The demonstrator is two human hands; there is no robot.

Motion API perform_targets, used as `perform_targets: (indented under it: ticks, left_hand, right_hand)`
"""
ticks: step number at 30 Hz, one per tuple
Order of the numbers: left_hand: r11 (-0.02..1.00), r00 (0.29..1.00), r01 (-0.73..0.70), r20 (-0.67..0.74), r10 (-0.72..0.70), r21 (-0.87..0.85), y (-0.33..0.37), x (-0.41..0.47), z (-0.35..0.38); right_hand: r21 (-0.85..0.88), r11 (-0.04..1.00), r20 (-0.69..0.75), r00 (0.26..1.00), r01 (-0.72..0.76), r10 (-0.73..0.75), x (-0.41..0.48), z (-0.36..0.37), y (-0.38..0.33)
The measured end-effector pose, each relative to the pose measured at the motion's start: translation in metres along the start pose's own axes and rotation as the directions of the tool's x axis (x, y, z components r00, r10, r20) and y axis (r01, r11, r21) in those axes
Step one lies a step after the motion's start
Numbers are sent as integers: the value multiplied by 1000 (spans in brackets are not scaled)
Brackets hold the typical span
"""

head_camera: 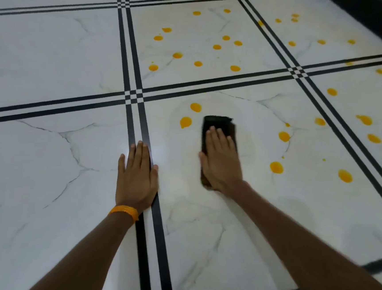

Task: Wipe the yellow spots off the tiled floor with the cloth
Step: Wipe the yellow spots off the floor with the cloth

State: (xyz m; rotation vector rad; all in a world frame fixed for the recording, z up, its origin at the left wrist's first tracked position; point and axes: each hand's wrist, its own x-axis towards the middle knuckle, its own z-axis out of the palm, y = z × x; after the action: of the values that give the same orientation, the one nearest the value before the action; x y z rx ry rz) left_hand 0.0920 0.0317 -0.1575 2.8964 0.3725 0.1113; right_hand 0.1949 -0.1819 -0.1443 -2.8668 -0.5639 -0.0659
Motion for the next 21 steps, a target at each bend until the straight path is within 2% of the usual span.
perform_targets:
  ticks: [1, 3, 4, 5, 7, 9, 10, 11, 12, 14, 15, 16, 17, 19, 21]
  left_hand:
    - [1000, 1000, 0, -11, 0, -10, -2, 0, 0]
    - [1000, 1000, -9, -10, 9, -19, -1, 0, -1]
    - [1000, 1000, -11, -8, 11, -12, -1, -1, -1]
    - [1000, 1000, -10, -12, 10, -7, 0, -1, -1]
    - [1000, 999, -9, -34, 9, 7, 1, 0, -2]
    - [998, 998, -19, -53, 22, 60, 5, 0, -4]
    - [996, 997, -36, -60, 41, 85, 9, 1, -5]
    - [994, 995, -78, -61, 83, 81, 20, -1, -5]
    - [987, 986, -154, -56, 157, 45, 38, -4, -3]
    - [945, 946, -325, -2, 325, -39, 76, -8, 8]
    - [924, 925, -378, 27, 380, -62, 96, -7, 14]
    - [919, 919, -386, 48, 391, -78, 111, -3, 19]
    - [925, 925, -369, 65, 375, -94, 125, 5, 23]
    - [942, 940, -323, 81, 331, -95, 139, 20, 27]
    - [953, 951, -298, 65, 301, -56, 142, 27, 30]
  right_hand:
    - [15, 989, 33, 989, 145, -145, -19, 3, -15]
    - [27, 911, 132, 902, 411, -411, -81, -5, -10]
    - [39, 886, 169, 871, 461, -461, -106, -15, 9]
    - [59, 887, 162, 872, 458, -461, -124, -24, 36]
    - [44, 947, 113, 941, 317, -320, -136, -33, 98]
    - [-5, 998, 44, 997, 61, -61, -124, -40, 139]
    - [-25, 998, 20, 998, -55, 55, -116, -38, 140]
    - [-41, 992, -14, 993, -120, 119, -112, -33, 130]
    - [-41, 994, -17, 995, -103, 102, -115, -30, 121]
    - [-24, 983, 88, 980, 180, -177, -135, -32, 109]
    - [-33, 944, 154, 935, 327, -319, -151, -38, 118]
    - [-30, 911, 201, 896, 410, -397, -163, -46, 135]
    - [-20, 908, 195, 893, 417, -406, -169, -53, 156]
    - [-15, 973, 131, 965, 229, -225, -162, -58, 190]
    - [-52, 994, 46, 994, -98, 101, -130, -54, 198]
